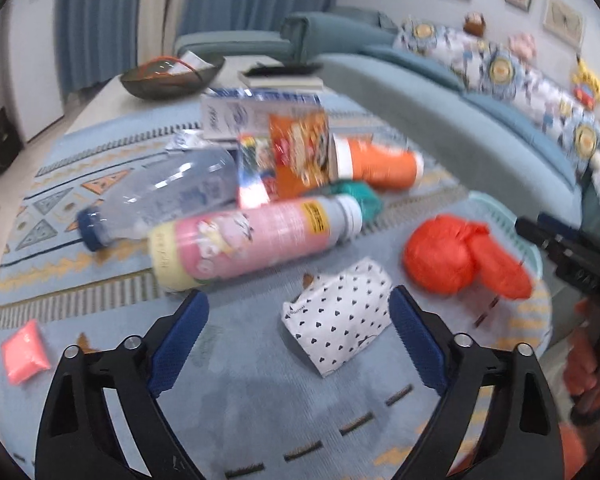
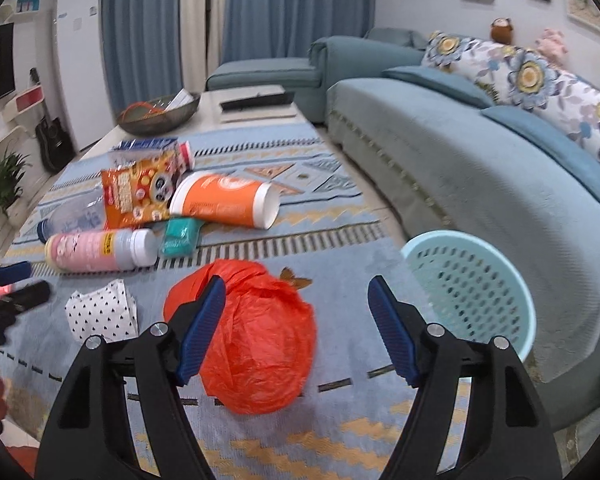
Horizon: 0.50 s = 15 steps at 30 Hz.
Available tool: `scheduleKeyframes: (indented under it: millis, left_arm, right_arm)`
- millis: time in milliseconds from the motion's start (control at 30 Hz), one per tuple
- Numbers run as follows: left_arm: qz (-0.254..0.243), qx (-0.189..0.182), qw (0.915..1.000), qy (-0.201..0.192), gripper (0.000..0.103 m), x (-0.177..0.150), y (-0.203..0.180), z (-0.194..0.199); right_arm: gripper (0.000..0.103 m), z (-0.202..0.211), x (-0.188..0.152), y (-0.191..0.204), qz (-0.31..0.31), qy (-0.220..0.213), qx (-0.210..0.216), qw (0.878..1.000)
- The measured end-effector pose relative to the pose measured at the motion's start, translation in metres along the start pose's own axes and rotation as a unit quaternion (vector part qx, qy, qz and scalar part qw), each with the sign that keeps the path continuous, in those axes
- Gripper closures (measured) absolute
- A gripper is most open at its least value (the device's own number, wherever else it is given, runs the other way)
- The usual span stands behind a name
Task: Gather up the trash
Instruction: 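Grasp the polka-dot tissue packet with left tool while right tool grasps red bag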
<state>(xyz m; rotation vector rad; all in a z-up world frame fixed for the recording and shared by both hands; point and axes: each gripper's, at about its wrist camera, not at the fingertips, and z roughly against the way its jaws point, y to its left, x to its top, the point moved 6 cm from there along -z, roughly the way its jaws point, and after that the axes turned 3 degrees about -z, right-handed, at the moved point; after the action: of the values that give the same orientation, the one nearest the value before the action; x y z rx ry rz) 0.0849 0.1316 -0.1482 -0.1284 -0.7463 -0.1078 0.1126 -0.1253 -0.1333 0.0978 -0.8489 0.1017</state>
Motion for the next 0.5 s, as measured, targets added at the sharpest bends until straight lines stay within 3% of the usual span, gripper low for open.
scheduleKeyframes:
  millis: [233,367,500]
  left_arm:
    - [-0.047,-0.036,0.9970,0.051,0.016,-0.012,-0.023,-0.036]
    - [-0.053,-0.035,0.9948,0.080,0.017,-0.020,-0.030,-0.055]
    - [-0.073,-0.013,0.9942,0.078,0.027,-0.022,-0.036,-0.062]
  right_arm:
    - [0.033,-0.023,-0.009,0.019,0.033,0.022,0.025,0.999]
    - [0.033,-0.039,-0.015,0.023,0.028,0.048,0.042,0.998]
    - [0.033,-0.056,-0.021,0.022,0.011,0.073,0.052,0.996]
